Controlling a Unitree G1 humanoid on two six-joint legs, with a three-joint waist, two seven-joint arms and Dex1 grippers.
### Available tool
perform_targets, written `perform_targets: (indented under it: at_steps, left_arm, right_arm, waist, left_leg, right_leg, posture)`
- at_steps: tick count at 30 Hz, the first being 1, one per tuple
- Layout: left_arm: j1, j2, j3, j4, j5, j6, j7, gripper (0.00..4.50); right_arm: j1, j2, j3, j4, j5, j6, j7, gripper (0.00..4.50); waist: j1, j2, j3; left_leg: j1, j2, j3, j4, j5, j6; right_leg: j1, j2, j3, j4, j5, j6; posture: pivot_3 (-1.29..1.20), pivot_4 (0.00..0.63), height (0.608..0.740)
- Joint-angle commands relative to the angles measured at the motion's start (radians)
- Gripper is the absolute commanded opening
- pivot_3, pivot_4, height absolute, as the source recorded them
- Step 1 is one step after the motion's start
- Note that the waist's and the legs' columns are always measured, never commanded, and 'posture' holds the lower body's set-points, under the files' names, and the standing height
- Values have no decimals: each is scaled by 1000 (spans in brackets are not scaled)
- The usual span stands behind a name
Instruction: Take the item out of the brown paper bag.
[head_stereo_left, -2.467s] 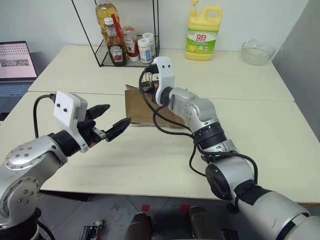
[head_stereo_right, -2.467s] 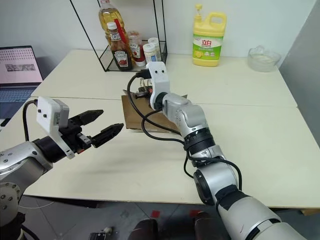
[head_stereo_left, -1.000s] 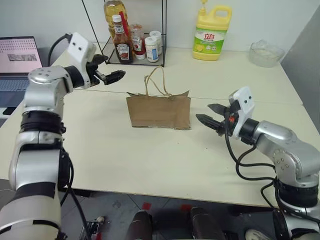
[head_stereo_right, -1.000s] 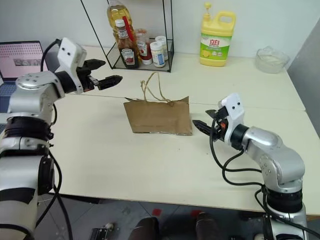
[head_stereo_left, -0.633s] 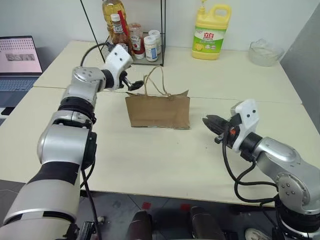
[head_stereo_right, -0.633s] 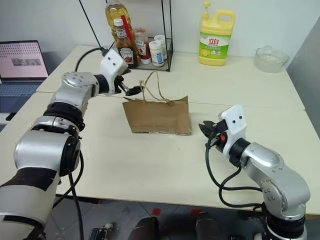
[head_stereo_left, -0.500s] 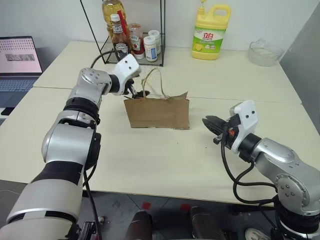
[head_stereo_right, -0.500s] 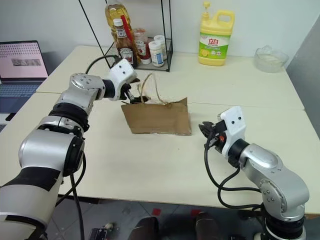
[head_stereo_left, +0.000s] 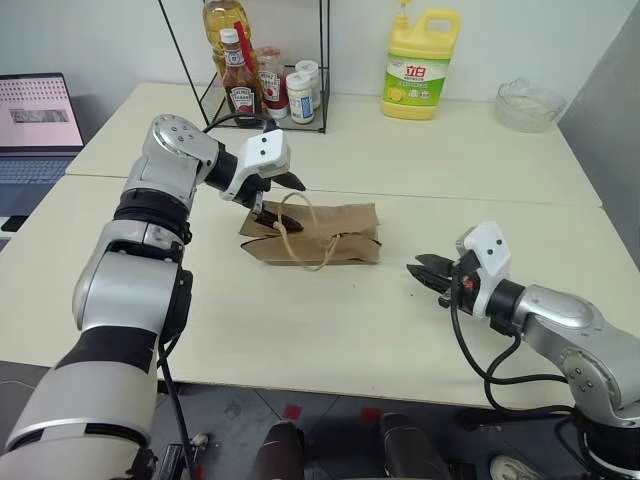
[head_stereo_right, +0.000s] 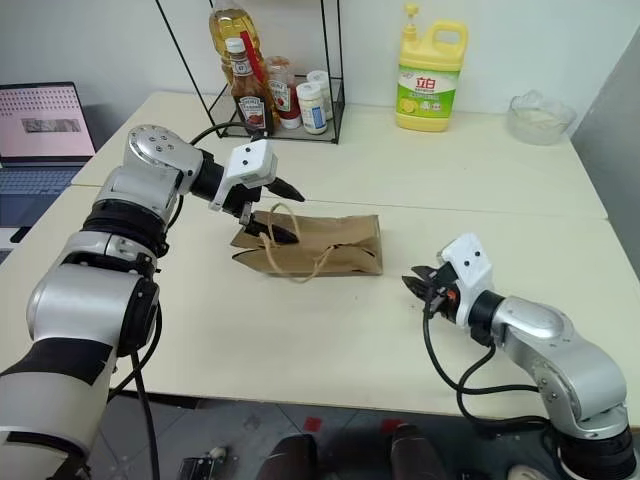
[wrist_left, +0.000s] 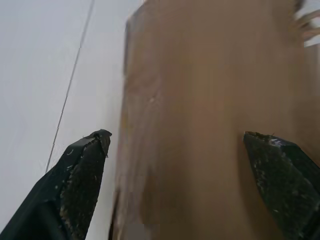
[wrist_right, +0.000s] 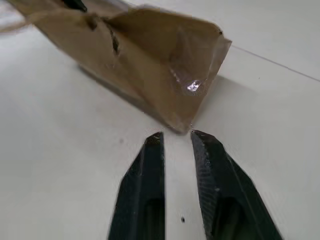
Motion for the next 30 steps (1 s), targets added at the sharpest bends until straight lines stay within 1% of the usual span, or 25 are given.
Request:
perform_targets:
  at_steps: [1, 5, 7, 10, 14, 16, 20, 24, 27, 30]
  left_arm:
    - [75, 34, -17, -235, -77, 83, -27, 4500]
    - [224, 99, -56, -535, -163, 224, -27, 4500]
    - [281, 122, -58, -637, -176, 262, -27, 4500]
    - [358, 148, -62, -754, -176, 306, -19, 4500]
    - [432, 166, -75, -827, -144, 271, 28, 4500]
    - [440, 164, -69, -846, -143, 268, 50, 4500]
    - [430, 161, -60, -910, -175, 332, 56, 4500]
    - [474, 177, -71, -990, -198, 366, 39, 4500]
    - [508, 193, -79, -1015, -189, 325, 40, 4500]
    - [482, 191, -62, -991, -192, 281, 53, 4500]
  right_arm:
    - [-2, -47, 21, 7, -13, -88, 84, 2341]
    - [-2, -79, 50, 42, -29, -146, 139, 3675]
    - [-4, -84, 60, 60, -43, -170, 151, 4450]
    - [-6, -96, 72, 81, -57, -201, 174, 4484]
    - [6, -112, 79, 107, -78, -242, 200, 4484]
    - [15, -119, 81, 118, -89, -264, 211, 4484]
    - [32, -120, 86, 132, -105, -295, 224, 4484]
    - [39, -112, 100, 140, -123, -313, 231, 4484]
    - [32, -113, 104, 150, -127, -318, 235, 4484]
    - [27, -115, 100, 153, -126, -316, 240, 4484]
  waist:
    - [-1, 0, 0]
    - [-7, 0, 0]
    - [-5, 0, 0]
    - [-1, 0, 0]
    - [2, 0, 0]
    - [2, 0, 0]
    - [2, 0, 0]
    - [1, 0, 0]
    - [-1, 0, 0]
    - [2, 0, 0]
  left_leg:
    - [0, 0, 0, 0, 0, 0]
    - [0, 0, -1, 1, 0, 0]
    - [0, 0, -1, 1, 0, 0]
    - [0, 0, -2, 2, 0, 0]
    - [4, 0, -3, 3, 0, 0]
    - [5, 0, -3, 3, 0, 0]
    - [5, 0, -3, 3, 0, 0]
    - [5, 0, -3, 2, 0, 0]
    - [6, 0, -3, 2, 0, 0]
    - [6, 0, -3, 2, 0, 0]
  right_leg:
    - [0, 0, 0, 0, 0, 0]
    - [0, 0, 0, 1, 0, 0]
    - [0, 0, 0, 1, 0, 0]
    - [2, 0, -1, 1, 0, 0]
    - [7, 0, -2, 1, 0, 0]
    - [8, 0, -3, 1, 0, 0]
    - [8, 0, -3, 0, 0, 0]
    - [7, 0, -3, 0, 0, 0]
    - [8, 0, -2, 1, 0, 0]
    - [8, 1, -2, 1, 0, 0]
  posture:
    - [0, 150, 740]
    - [0, 150, 740]
    - [0, 150, 740]
    - [0, 150, 740]
    - [0, 150, 740]
    - [0, 150, 740]
    - [0, 150, 740]
    - [0, 150, 740]
    - [0, 150, 740]
    - [0, 150, 740]
